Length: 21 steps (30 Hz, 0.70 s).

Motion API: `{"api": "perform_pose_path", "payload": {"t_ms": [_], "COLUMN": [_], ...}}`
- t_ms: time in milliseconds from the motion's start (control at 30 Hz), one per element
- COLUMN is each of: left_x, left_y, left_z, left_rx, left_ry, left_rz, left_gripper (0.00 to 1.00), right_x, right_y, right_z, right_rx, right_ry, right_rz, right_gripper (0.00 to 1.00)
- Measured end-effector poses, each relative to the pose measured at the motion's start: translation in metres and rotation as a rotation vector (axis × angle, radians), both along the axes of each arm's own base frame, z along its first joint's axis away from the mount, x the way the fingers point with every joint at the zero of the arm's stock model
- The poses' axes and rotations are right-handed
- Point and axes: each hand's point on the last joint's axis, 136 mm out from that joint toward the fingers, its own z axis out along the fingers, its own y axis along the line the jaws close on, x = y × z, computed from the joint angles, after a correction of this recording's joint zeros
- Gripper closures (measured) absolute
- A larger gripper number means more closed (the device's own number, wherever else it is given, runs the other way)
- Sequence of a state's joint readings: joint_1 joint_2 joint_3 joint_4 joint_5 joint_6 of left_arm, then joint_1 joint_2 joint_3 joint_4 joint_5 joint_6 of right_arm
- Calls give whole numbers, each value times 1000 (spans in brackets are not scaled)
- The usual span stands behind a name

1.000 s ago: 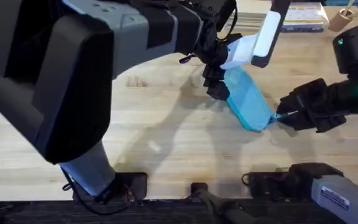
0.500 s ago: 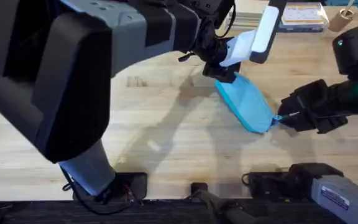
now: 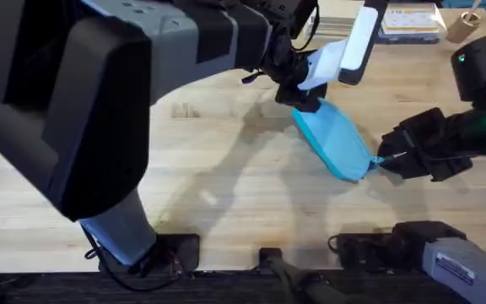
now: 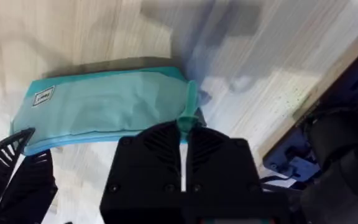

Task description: Unzip the bag, pick up the pens from the table one at a time and place them inside, then zip the bag closed.

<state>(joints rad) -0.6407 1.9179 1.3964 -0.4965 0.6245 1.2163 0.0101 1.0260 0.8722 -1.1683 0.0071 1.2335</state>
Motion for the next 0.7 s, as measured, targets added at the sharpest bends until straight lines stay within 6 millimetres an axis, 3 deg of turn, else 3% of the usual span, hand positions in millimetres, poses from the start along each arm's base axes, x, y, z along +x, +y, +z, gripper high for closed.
{"api": "perform_pose_path", "payload": {"t_ms": [467, 700], "left_x": [4, 8], "left_y": [11, 17], "left_z": [4, 5], "left_rx": [-38, -53], "left_ry": [55, 70], "left_rz": [10, 20], "left_gripper": [957, 957], "right_x": [-3, -15], "right_y": [0, -1], "right_z": [-1, -18], "right_rx": [1, -5], "right_ry": [11, 64], "right_rz": [0, -1], "right_gripper": [968, 968]}}
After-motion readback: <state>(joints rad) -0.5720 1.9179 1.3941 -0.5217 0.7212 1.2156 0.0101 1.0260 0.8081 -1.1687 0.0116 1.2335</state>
